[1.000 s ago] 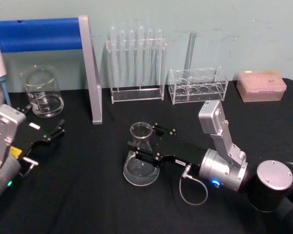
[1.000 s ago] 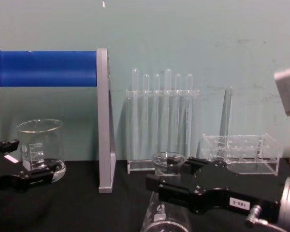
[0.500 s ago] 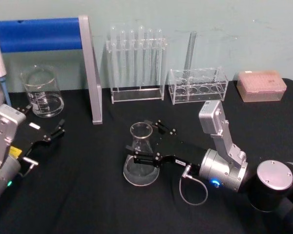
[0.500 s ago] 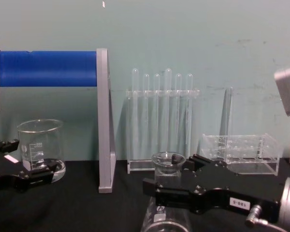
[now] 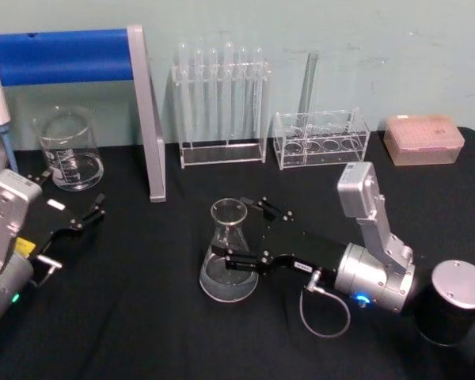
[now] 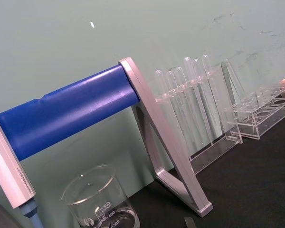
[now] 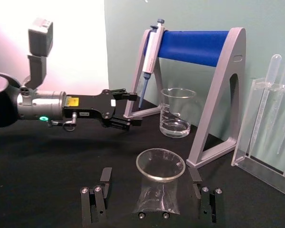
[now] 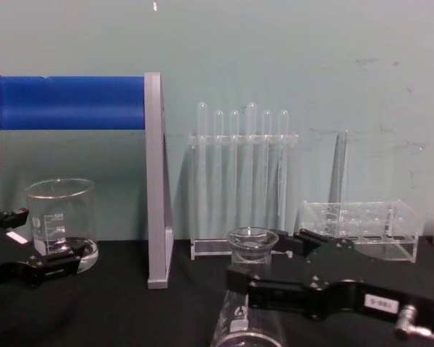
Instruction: Grasp the erlenmeyer flask with one hand, shake it three times, then place it back.
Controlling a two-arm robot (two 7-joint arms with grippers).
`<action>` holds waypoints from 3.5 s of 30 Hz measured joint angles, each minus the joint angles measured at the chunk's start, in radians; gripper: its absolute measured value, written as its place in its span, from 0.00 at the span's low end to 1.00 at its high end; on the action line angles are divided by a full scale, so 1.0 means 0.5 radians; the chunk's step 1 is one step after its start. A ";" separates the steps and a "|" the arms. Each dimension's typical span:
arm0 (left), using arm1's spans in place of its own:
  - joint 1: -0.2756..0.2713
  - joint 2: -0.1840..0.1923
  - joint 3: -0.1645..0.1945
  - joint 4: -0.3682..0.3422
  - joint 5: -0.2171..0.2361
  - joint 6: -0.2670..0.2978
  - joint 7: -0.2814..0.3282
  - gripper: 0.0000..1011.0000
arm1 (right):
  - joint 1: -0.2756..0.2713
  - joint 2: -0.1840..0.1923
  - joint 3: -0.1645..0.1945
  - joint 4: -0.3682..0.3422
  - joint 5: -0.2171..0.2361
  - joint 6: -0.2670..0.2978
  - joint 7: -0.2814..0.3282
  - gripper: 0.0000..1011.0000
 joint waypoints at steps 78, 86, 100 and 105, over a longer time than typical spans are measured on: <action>0.000 0.000 0.000 0.000 0.000 0.000 0.000 0.99 | -0.034 -0.308 0.377 0.275 -0.795 -0.068 -1.279 0.99; 0.000 0.000 0.000 0.000 0.000 0.000 0.000 0.99 | -0.041 -0.322 0.399 0.281 -0.829 -0.045 -1.252 0.99; 0.000 0.000 0.000 0.000 0.000 0.000 0.000 0.99 | -0.043 -0.319 0.395 0.278 -0.826 -0.045 -1.252 0.99; 0.000 0.000 0.000 0.000 0.000 0.000 0.000 0.99 | -0.043 -0.318 0.394 0.277 -0.823 -0.046 -1.253 0.99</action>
